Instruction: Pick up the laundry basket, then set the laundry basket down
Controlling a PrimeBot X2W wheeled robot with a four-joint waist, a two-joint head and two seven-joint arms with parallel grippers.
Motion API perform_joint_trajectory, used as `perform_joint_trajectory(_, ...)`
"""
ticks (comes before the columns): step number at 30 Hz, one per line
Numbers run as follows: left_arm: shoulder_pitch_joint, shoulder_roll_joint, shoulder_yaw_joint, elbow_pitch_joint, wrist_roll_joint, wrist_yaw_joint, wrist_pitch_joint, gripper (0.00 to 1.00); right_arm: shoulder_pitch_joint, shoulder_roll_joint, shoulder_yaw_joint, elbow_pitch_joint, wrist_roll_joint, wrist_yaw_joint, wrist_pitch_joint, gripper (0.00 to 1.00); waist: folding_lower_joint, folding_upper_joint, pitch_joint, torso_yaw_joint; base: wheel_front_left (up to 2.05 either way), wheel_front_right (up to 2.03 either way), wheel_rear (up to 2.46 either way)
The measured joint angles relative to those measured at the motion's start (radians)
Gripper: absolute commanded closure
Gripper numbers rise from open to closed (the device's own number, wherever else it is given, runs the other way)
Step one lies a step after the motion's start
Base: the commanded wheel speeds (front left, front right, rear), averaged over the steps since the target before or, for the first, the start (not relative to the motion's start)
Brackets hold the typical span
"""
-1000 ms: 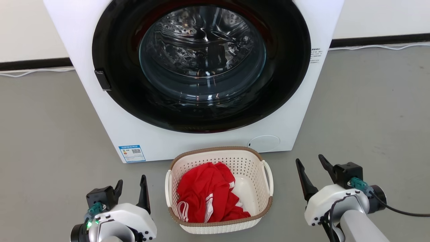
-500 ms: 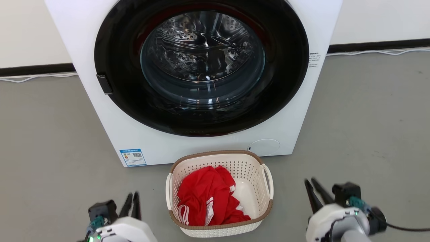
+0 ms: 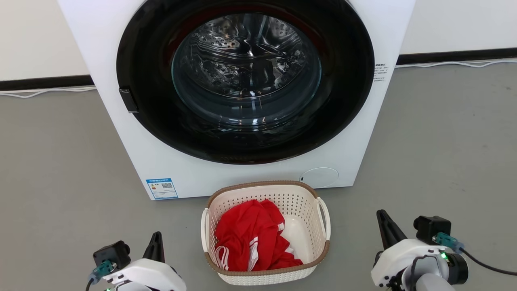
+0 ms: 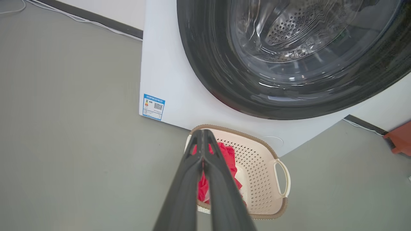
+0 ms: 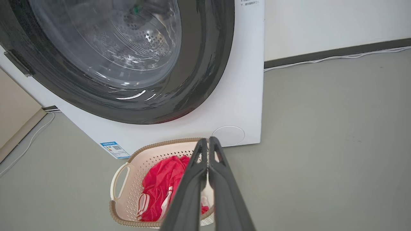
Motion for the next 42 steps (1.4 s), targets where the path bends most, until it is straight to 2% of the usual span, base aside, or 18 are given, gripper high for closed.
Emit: perform_joint_trajectory(42,0.021,0.002,0.053,-0.129,-0.423,-0.061,0.122,1.0,0.074,0.0,-0.067,-0.194,0.511,0.0,0.114,1.0,-0.0002,0.0,0.0,0.022,0.0,0.0,0.0)
